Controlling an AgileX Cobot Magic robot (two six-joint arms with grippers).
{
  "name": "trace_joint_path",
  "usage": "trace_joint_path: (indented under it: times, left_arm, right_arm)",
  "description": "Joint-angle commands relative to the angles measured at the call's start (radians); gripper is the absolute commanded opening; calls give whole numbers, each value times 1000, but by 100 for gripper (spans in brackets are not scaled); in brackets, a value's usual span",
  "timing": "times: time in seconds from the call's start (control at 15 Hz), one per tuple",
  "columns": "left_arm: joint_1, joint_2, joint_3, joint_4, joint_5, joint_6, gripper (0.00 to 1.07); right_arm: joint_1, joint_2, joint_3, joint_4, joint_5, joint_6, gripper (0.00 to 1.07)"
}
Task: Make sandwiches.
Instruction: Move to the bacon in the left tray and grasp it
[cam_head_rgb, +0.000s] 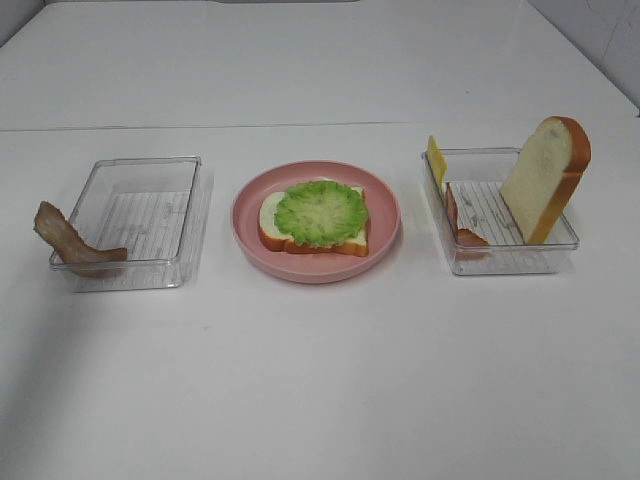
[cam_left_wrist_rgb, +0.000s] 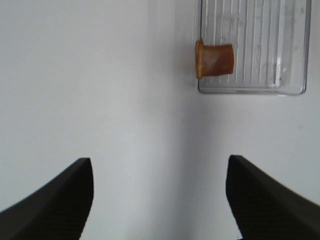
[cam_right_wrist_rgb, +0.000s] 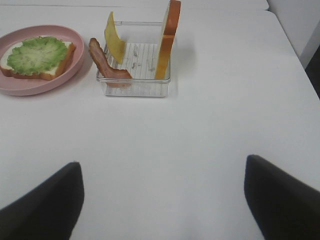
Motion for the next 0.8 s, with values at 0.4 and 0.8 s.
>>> trace_joint_path:
  times: [0.4, 0.8]
  left_arm:
    - [2, 131, 113, -125, -243, -11, 71]
    - [-2, 354, 93, -164, -380, -5, 71]
  right_arm:
    - [-8, -12, 1, 2, -12, -11, 83]
    - [-8, -12, 1, 2, -12, -11, 83]
